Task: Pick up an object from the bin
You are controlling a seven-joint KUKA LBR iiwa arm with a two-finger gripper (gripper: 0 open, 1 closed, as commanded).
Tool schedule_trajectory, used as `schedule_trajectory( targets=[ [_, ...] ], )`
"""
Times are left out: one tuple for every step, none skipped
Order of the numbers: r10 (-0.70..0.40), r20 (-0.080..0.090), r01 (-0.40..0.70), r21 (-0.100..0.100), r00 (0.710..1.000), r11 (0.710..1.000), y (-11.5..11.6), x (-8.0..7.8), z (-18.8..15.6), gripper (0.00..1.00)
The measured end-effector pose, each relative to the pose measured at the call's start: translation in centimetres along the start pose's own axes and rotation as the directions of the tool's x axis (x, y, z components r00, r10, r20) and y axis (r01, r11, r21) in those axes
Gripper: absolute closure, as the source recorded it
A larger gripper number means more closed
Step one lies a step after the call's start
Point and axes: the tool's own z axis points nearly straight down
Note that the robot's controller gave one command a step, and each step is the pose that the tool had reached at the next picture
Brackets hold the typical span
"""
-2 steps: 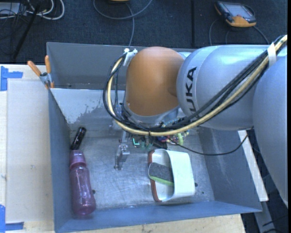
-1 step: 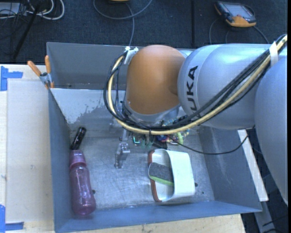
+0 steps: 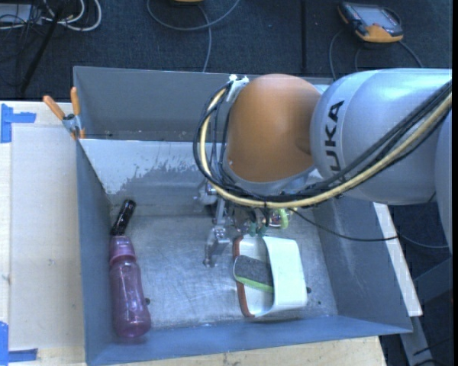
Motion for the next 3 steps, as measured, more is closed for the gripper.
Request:
schedule_trajectory(
  targets=[
    [0.004,0.001,-0.004,0.003,1.000,1.000,-4.8,0.2,-0.2,0.00],
    [0.036,0.002,-0.036,0.001,0.999,0.999,-7.6,-0.4,-1.6,0.00],
    [0.061,0.004,-0.061,0.003,0.998,0.998,-7.7,-1.0,-0.8,0.00]
  ],
)
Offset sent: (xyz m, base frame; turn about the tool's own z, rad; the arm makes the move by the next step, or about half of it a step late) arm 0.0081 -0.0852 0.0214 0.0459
